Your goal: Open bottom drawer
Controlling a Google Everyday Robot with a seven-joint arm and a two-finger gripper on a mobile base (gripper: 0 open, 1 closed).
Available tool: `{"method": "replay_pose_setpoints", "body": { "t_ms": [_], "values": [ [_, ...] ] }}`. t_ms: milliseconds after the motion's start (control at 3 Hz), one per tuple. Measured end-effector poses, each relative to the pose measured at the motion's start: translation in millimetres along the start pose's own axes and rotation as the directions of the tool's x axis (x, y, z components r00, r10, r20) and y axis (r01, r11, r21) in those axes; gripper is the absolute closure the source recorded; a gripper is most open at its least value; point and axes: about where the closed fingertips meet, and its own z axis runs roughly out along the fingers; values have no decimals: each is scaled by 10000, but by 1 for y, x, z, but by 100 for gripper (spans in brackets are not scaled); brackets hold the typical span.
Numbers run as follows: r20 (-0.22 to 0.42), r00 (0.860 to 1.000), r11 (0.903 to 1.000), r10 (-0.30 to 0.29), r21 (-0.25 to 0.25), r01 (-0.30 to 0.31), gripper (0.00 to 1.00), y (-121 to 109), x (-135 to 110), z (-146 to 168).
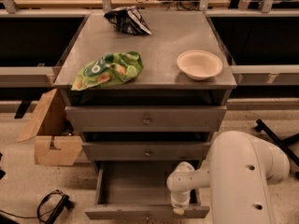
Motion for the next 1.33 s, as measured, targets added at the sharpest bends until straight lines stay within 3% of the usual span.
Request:
{"method": "replay_pose_setpoints", "body": {
  "t_ms": [333,667,1333],
  "values": [
    [9,9999,9998,149,-103,-149,100,2,-1,-4],
    [10,9999,9998,149,-104,-149,82,2,-1,-4],
    [61,10000,9995,-62,308,60,36,-3,-8,-12]
  ]
}}
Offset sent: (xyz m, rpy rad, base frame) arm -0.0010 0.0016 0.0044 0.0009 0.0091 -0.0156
